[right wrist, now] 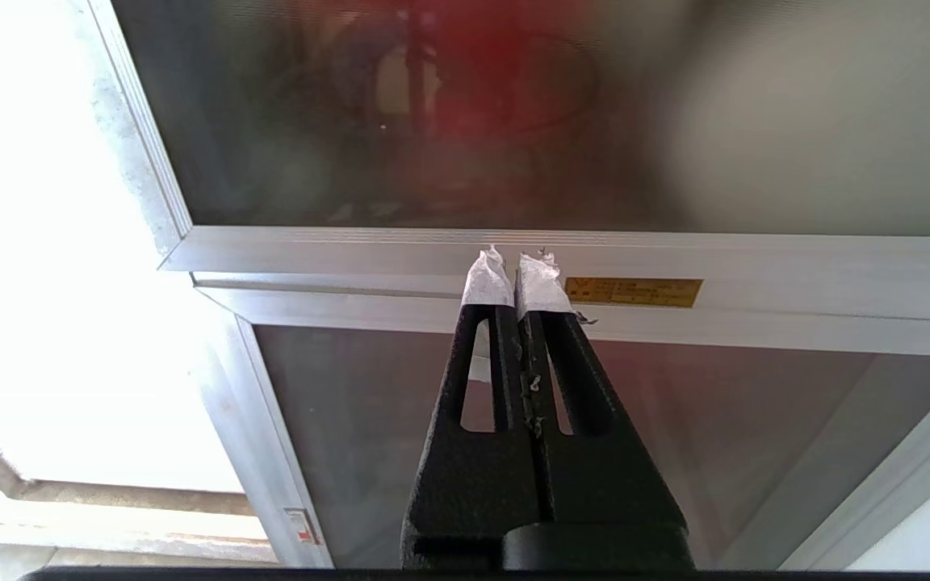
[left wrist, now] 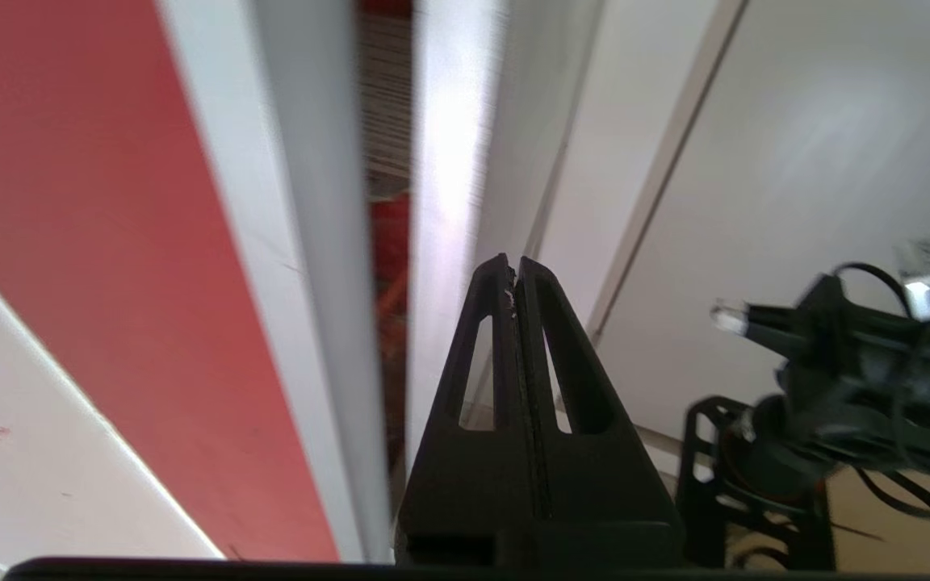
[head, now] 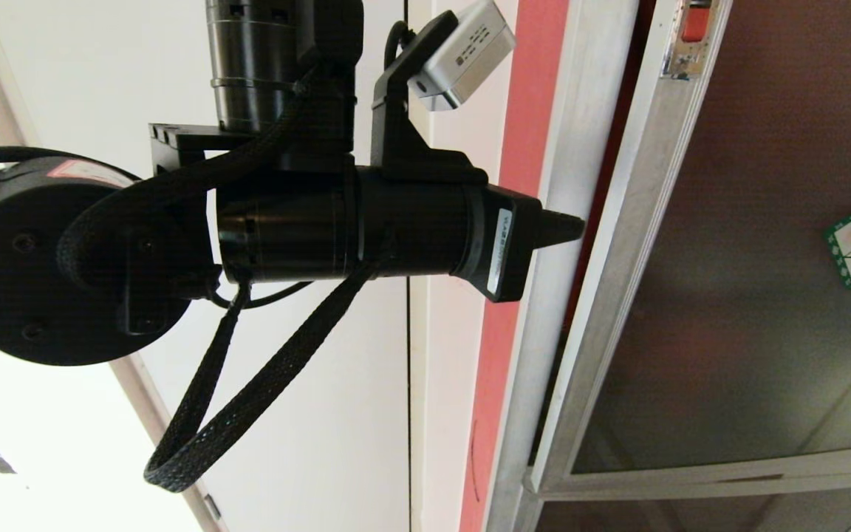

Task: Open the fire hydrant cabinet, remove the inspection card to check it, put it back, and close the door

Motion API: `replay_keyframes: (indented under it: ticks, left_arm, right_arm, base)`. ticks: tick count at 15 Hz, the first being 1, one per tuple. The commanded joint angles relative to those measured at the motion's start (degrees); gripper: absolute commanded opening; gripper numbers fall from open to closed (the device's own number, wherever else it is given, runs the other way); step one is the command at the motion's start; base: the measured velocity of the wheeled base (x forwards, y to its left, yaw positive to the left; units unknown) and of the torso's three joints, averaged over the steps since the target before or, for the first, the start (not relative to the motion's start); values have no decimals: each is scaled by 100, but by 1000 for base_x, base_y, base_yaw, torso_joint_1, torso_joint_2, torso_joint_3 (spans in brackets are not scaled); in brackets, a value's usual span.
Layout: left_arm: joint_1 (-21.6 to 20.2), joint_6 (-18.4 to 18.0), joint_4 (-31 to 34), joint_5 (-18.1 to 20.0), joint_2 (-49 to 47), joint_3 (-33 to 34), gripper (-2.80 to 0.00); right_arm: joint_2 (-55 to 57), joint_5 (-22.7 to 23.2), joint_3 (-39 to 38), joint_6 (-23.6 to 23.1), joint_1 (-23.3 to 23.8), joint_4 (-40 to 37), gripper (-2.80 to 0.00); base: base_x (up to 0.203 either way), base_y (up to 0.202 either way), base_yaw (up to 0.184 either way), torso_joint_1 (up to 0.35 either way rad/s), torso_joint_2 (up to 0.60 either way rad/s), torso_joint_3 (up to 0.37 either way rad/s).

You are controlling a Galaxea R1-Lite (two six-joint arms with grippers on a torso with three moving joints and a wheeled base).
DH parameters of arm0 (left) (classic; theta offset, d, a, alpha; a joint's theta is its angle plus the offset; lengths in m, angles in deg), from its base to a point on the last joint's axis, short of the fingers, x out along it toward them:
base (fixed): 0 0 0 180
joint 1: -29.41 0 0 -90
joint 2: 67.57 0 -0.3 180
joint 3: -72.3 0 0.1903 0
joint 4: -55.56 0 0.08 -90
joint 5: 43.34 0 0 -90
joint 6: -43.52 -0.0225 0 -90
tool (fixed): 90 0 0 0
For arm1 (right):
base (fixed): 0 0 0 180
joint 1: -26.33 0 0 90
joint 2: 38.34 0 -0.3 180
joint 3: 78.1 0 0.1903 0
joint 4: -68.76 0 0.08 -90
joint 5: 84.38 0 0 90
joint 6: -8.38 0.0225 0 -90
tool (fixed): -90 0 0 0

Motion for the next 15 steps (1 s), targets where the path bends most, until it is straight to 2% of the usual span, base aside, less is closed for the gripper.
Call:
replay_keyframes:
  ticks: [1, 8, 12, 15]
  left_arm:
    - [-71, -4, -14, 15, -150, -136, -280]
    - [-152, 5, -193, 3, -539, -467, -280]
    - [-126, -12, -465, -336, -793, -576, -280]
    - [-126, -74, -465, -371, -828, -656, -280]
  right_arm:
    - [-1, 3, -2, -2, -2, 0, -280]
    - [-1, 3, -2, -2, -2, 0, -280]
    - [-1, 3, -2, -2, -2, 0, -280]
    - [-1, 3, -2, -2, -2, 0, -280]
  base:
    - [0, 0, 0, 0, 0, 0]
    - [0, 0, 0, 0, 0, 0]
    - [0, 0, 0, 0, 0, 0]
    - [0, 0, 0, 0, 0, 0]
